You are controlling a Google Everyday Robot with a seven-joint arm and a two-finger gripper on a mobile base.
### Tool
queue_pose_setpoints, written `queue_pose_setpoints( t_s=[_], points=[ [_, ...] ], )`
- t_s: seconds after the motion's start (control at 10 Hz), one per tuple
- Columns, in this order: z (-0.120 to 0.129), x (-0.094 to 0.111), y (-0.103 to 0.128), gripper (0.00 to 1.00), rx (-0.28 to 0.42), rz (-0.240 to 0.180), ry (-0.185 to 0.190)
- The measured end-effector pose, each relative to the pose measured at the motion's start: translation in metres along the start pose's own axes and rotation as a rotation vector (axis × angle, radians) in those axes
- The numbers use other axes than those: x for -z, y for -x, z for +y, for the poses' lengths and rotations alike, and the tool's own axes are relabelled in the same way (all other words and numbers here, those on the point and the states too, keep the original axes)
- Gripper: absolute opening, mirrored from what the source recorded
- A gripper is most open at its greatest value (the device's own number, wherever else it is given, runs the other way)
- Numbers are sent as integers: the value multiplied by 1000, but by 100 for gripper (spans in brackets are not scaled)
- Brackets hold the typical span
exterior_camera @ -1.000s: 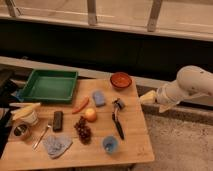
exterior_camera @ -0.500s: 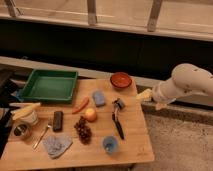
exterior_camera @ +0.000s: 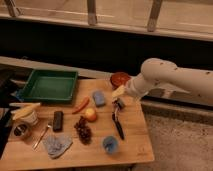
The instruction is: Place fork in metal cup
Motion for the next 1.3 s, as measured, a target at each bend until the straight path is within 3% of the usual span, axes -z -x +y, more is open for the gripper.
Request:
queue_pose_setpoints(
  t_s=[0.3,0.8,1.0,1.3],
  points=[
    [66,-28,-2,73,103,41,52],
    [61,-26,-2,73,100,42,50],
    [66,-32,-5,73,130,62,55],
    [107,-69,-10,73,193,121,101]
  ],
)
